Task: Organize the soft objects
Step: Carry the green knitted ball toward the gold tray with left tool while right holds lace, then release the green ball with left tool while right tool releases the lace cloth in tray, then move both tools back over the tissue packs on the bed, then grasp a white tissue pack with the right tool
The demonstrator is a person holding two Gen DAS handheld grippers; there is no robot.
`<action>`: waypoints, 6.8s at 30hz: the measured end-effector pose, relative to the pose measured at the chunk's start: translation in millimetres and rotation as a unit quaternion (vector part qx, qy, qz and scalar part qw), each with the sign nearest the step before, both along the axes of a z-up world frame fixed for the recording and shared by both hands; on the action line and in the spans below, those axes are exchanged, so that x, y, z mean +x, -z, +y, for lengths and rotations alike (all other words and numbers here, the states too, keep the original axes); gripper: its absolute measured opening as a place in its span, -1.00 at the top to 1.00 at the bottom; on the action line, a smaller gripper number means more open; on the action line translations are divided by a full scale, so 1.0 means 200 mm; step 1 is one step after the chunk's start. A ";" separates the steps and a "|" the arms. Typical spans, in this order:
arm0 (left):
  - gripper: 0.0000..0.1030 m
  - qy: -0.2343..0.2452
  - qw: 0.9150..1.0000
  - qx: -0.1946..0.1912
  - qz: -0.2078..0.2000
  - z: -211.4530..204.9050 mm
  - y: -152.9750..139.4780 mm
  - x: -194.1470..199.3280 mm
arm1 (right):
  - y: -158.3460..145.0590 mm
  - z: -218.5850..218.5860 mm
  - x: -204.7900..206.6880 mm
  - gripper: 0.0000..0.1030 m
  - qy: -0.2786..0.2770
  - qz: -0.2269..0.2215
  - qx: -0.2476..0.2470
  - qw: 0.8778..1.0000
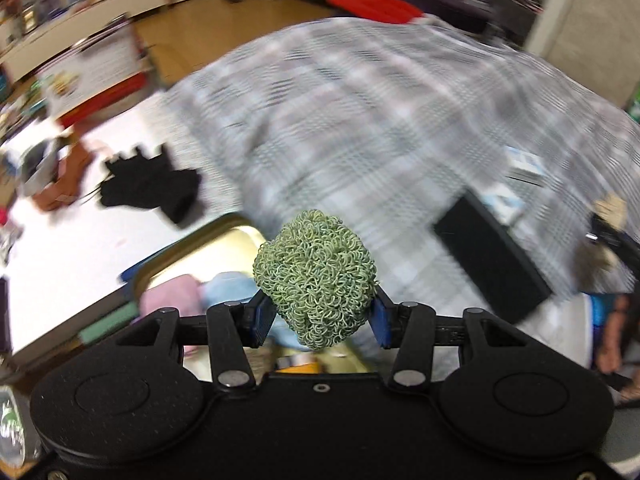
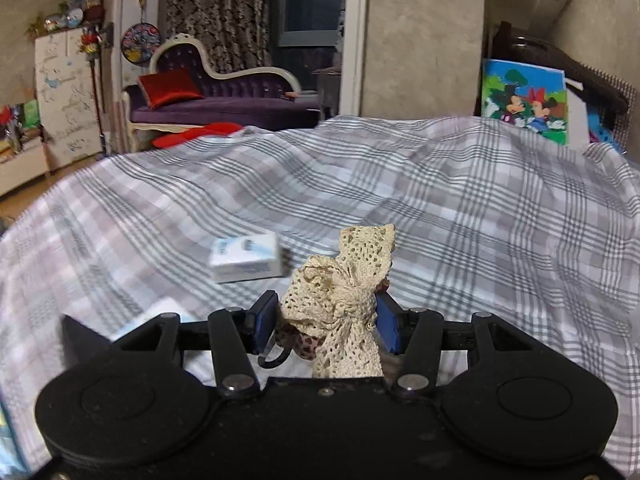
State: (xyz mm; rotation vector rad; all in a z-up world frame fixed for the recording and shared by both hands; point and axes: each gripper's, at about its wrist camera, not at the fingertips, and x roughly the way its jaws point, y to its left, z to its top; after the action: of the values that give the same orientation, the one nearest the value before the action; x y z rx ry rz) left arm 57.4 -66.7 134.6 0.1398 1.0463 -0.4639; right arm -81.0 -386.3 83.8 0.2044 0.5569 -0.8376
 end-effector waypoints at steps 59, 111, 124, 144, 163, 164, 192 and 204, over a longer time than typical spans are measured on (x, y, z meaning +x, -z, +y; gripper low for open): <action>-0.29 -0.096 0.990 0.063 0.087 0.26 0.49 0.53 | 0.06 1.32 0.35 0.01 -0.296 0.159 0.118 0.935; -0.40 -0.096 0.993 0.036 0.064 0.46 0.42 0.13 | 0.13 1.32 0.34 -0.37 -0.292 0.199 0.130 0.926; -0.44 -0.043 0.998 0.040 0.036 0.25 0.28 -0.04 | -0.02 1.15 0.14 -0.37 -0.244 0.160 0.125 0.948; -0.51 0.062 0.997 0.038 0.037 -0.26 0.12 -0.36 | -0.21 0.62 -0.32 -0.38 -0.094 0.079 0.109 0.986; -0.52 0.131 0.991 0.021 0.016 -0.77 -0.04 -0.40 | -0.57 0.08 -0.48 -0.52 0.058 0.011 0.014 0.998; -0.52 0.133 0.991 0.023 0.017 -0.79 -0.03 -0.40 | -0.57 0.07 -0.47 -0.54 0.062 0.011 0.012 0.998; -0.53 0.121 0.991 0.042 0.046 -0.92 0.14 0.11 | 0.03 -0.46 0.71 -0.63 0.019 0.126 0.092 0.988; -0.53 0.109 0.991 0.044 0.063 -0.90 0.20 0.19 | 0.27 -0.53 0.97 -0.58 0.008 0.159 0.115 0.980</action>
State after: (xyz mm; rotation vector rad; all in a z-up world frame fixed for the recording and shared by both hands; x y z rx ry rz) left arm 96.3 -247.6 95.2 0.3080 1.1811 -0.6308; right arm 113.7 -491.4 29.6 0.2881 0.9562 -0.8258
